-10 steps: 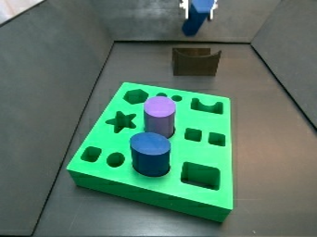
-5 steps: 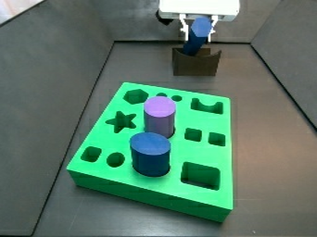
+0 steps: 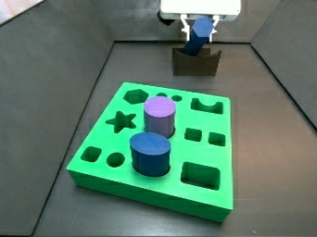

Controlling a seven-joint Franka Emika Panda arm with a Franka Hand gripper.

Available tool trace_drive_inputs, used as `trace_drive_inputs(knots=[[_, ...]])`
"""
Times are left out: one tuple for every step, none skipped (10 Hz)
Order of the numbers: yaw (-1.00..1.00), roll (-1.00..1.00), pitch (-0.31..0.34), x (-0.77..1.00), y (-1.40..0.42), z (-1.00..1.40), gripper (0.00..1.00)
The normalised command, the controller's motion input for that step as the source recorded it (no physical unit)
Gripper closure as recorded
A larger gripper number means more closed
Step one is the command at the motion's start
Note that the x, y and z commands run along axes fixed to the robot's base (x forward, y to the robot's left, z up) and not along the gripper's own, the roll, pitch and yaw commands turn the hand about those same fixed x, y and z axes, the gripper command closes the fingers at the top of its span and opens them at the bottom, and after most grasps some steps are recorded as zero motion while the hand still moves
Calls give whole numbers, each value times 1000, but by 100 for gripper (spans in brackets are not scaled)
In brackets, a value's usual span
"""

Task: Pick up the hexagon object. Move up. Place the hexagon object on the fixture. Regrasp the hexagon object. Move to above the board. Insert the hexagon object.
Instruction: Place the hexagon object on the fixture, then regrasp the hexagon object.

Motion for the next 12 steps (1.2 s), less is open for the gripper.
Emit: trace_drive_inputs(knots=[[-67, -103, -51, 92, 207, -861, 100], [0, 0, 0, 0, -500, -167, 100], [0, 0, 0, 0, 0, 0, 0], [-16, 10, 7, 0, 0, 1000, 0], [-12, 17, 6, -2, 1, 1000, 0], [-3, 30, 8, -10, 1, 1000, 0], [3, 36, 15, -21, 2, 1000, 0], [6, 36, 20, -34, 6, 1000, 0], [6, 37, 27, -37, 7, 824, 0], [5, 37, 33, -34, 9, 695, 0], [0, 34, 48, -29, 12, 437, 0], [-3, 35, 56, -26, 12, 240, 0]])
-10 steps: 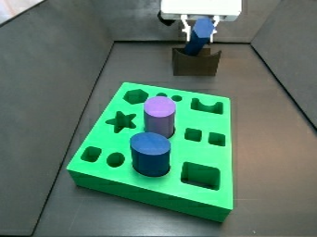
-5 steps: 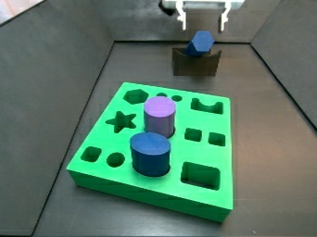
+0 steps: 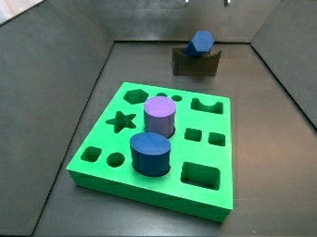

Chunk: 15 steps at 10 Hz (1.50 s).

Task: Pick up the hexagon object. Move up. Place the hexagon object on the fixture. Regrasp the hexagon object. Move to above the board. Insert the hexagon object.
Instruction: Regrasp the hexagon object.

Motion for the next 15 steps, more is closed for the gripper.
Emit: trace_drive_inputs(knots=[[36, 1000, 50, 1, -1000, 617, 0], [36, 1000, 50, 7, -1000, 608, 0], [35, 1000, 42, -28, -1000, 569, 0], [35, 1000, 36, -58, -913, 416, 0], [34, 1000, 31, -42, -675, 174, 0], [34, 1000, 31, -29, -549, 120, 0], [35, 1000, 31, -11, -267, 67, 0], [35, 1000, 31, -11, -79, 42, 0], [36, 1000, 28, -6, -17, 14, 0], [36, 1000, 27, -3, -20, 6, 0], [38, 1000, 23, 3, -27, 9, 0], [39, 1000, 22, 8, -21, 4, 0], [40, 1000, 21, 13, -20, 4, 0], [41, 1000, 24, 12, -18, 4, 0], [44, 1000, 31, 13, -20, 5, 0]])
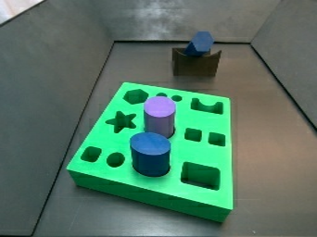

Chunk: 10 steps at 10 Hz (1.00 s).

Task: Pick up the hexagon object. Move up. Place the hexagon object on the fixture. Regrasp the hexagon object. Move to above the board. Insert the hexagon object.
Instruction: Regrasp the hexagon object.

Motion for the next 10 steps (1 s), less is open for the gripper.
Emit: trace_drive_inputs(knots=[[45, 1000, 35, 18, -20, 5, 0], [48, 1000, 43, 35, -23, -3, 0], [50, 1000, 52, 45, -26, -8, 0], [55, 1000, 65, 63, -27, -11, 0], [58, 1000, 72, 73, -32, -9, 0], [68, 1000, 97, 95, -37, -11, 0], [73, 1000, 110, 102, -39, -12, 0], [87, 1000, 135, 114, -43, -12, 0], [101, 1000, 154, 114, -46, -10, 0], [121, 1000, 173, 115, -48, -13, 0]])
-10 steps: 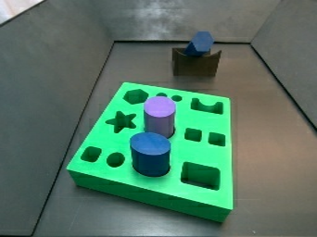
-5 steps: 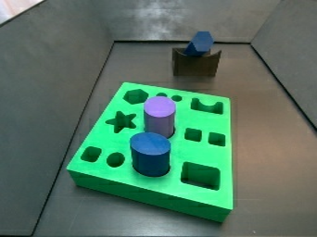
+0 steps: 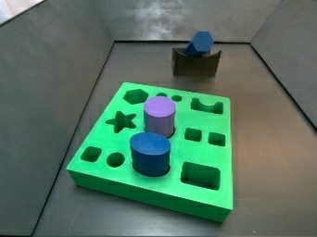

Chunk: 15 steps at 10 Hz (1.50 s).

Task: Pick up the hexagon object. Move up. Place the hexagon object on the fixture. Regrasp the hexagon object. Move to above the board. Insert the hexagon object.
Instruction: Regrasp the hexagon object.

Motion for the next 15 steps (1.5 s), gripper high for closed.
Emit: trace_drive_inputs(knots=[[160, 1000, 200, 120, -52, -12, 0], [199, 1000, 221, 128, -55, -16, 0], [235, 919, 221, 139, -55, -16, 0], [254, 688, 181, 157, -61, -16, 0], [263, 515, 147, 174, -62, -18, 0], [264, 351, 115, 190, -59, -18, 0], [257, 246, 81, 198, -48, -7, 0], [241, 191, 26, 175, -57, -14, 0], [227, 184, 12, 168, -61, -20, 0], [112, 162, 91, 60, 41, -1000, 0], [86, 162, 81, 59, 42, -1000, 0], [96, 148, 61, 63, 35, -1000, 0], [107, 124, 45, 67, 29, -1000, 0], [108, 98, 21, 80, 24, -1000, 0], [110, 81, 8, 91, 21, -1000, 0]])
